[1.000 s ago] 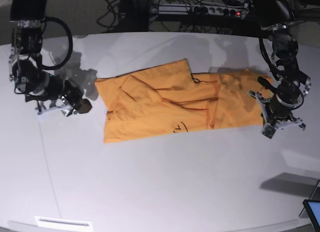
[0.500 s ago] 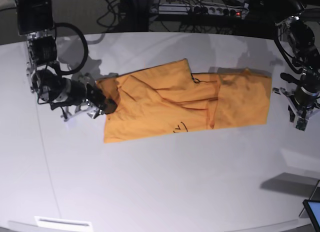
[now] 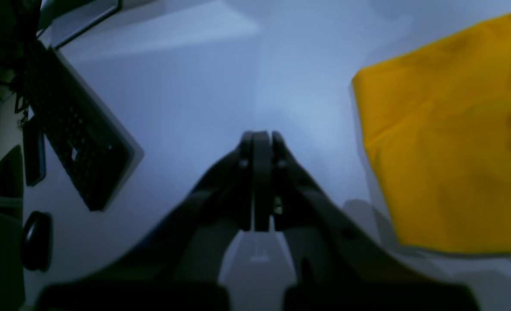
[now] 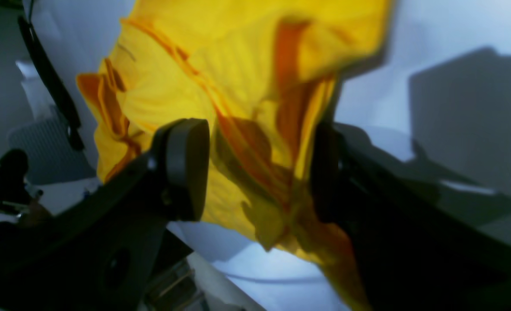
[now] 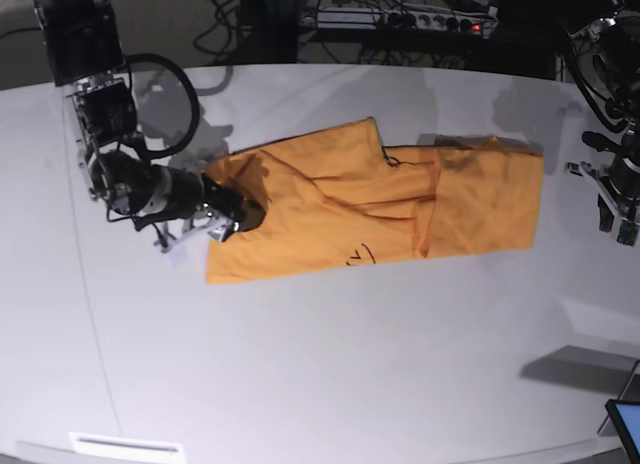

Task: Fold the T-shirt properly
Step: 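Grasp the shirt's collar end with the right gripper and drag it outward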

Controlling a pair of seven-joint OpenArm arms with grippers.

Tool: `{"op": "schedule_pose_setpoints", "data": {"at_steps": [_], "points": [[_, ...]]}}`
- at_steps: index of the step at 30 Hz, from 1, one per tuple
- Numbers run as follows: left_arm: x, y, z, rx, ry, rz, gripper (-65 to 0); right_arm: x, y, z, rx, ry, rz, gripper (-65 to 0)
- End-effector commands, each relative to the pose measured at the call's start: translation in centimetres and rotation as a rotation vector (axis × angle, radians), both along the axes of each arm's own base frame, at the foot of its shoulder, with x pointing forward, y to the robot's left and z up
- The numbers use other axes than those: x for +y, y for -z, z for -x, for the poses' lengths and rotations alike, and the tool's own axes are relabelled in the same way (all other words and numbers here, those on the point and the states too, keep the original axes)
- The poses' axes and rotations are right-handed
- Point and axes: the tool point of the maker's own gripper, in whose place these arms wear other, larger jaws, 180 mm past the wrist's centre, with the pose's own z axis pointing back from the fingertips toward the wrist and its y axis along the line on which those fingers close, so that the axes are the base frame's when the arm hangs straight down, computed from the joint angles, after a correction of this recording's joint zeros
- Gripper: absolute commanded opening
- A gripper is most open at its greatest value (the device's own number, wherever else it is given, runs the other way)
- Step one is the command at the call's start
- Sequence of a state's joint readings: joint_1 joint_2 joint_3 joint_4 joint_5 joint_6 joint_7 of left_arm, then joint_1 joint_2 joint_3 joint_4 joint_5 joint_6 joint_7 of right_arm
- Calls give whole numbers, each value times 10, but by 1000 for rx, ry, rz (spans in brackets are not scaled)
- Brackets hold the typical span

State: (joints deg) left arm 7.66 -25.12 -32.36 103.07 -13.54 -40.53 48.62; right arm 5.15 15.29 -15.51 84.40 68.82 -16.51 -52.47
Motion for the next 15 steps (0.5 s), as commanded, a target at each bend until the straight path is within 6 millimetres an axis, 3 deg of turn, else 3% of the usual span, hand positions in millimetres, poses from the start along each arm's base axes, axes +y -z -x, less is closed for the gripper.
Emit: {"op": "schedule_pose_setpoints", "data": {"at_steps": [1,8,15], "points": [[4,-17,-6,-45,5,-25,-650,3,-10,-7,-25,-14,-7,-303],[4,-17,-6,-44,4,-26,-650,21,-13,-5,-27,-40,-33,-303],[4,-16,-5,-44,4,-25,-650,22,-13,-5,-27,-40,-34,-305]]}}
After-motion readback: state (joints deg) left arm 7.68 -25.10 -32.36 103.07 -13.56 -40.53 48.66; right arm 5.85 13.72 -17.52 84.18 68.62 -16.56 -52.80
